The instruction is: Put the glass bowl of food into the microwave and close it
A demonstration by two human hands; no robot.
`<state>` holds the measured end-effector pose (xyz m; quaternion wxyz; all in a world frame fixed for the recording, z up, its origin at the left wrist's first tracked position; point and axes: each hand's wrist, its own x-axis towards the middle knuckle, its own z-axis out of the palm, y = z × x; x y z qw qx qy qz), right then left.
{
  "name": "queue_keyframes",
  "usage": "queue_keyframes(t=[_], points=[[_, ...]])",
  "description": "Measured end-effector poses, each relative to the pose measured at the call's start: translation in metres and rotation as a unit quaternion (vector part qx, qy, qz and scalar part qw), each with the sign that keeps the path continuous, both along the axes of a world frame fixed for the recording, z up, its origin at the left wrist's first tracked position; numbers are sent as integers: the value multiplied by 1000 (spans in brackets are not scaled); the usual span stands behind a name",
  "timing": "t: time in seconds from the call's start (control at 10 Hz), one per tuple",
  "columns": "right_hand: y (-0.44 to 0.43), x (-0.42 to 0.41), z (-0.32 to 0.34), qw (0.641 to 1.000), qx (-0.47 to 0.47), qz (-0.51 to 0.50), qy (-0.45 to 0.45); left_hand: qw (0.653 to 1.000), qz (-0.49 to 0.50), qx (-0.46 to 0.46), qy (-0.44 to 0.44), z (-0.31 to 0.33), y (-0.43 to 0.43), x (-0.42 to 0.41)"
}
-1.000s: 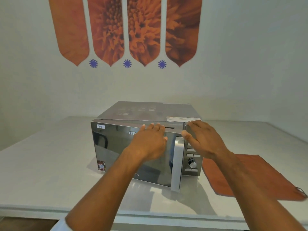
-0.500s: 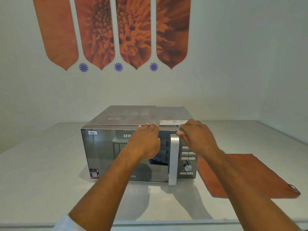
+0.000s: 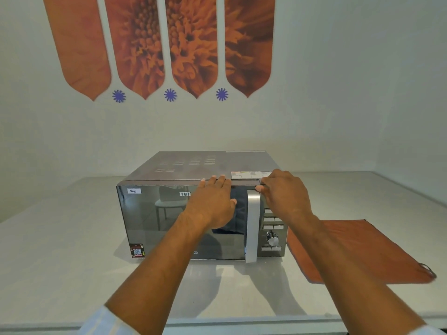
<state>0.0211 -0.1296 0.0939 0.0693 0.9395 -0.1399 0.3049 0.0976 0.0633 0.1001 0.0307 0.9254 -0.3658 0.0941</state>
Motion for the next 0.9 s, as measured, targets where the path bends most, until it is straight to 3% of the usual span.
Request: queue_keyframes(t=[0.7, 0.9], points=[[2, 13, -2, 1000, 1, -17, -17, 998, -4, 21, -52, -6, 0, 11], [9, 7, 23, 993, 119, 16, 14, 996, -11, 27, -83, -5, 5, 14]])
